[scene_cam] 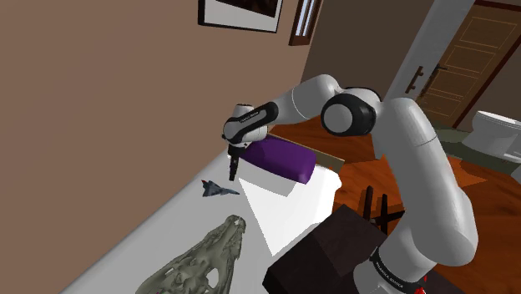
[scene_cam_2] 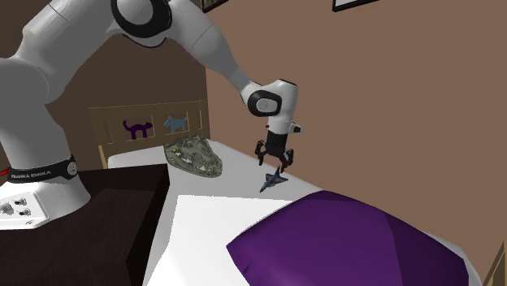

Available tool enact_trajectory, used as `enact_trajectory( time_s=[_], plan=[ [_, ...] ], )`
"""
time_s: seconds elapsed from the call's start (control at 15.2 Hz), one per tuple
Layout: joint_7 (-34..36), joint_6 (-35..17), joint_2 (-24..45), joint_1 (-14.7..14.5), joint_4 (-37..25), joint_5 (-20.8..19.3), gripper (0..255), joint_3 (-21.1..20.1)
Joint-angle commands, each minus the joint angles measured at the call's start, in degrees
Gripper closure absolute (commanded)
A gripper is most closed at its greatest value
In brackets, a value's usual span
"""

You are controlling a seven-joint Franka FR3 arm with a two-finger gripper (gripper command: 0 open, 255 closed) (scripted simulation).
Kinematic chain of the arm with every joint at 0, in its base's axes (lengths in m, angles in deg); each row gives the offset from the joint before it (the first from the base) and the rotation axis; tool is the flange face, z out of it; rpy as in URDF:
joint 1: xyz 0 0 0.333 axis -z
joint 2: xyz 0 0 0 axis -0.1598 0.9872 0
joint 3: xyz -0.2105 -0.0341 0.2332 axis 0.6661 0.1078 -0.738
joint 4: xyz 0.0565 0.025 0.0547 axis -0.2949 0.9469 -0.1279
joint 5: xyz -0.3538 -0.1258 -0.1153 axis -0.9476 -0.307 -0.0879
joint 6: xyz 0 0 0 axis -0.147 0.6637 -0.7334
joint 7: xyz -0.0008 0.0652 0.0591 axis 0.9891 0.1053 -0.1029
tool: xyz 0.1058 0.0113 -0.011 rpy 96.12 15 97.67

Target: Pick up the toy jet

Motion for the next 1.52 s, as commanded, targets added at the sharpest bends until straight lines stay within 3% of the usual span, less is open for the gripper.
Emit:
enact_trajectory(
  time_s=[0.0,0.13,0.73,0.79,1.45],
  plan=[
    [-1.1,0.7,4.1,-0.3,-4.2,-0.4,0,-0.9],
    [-1.9,1.9,8.2,-0.5,-9.0,-0.8,0,-1.5],
    [-2.3,-0.3,13.2,-0.4,-11.7,-0.6,0,-1.8],
    [-2.4,-0.2,13.3,-0.3,-11.9,-0.6,255,-1.8],
    [-2.3,0.0,12.5,-0.4,-11.3,-0.6,255,-1.8]
  ],
)
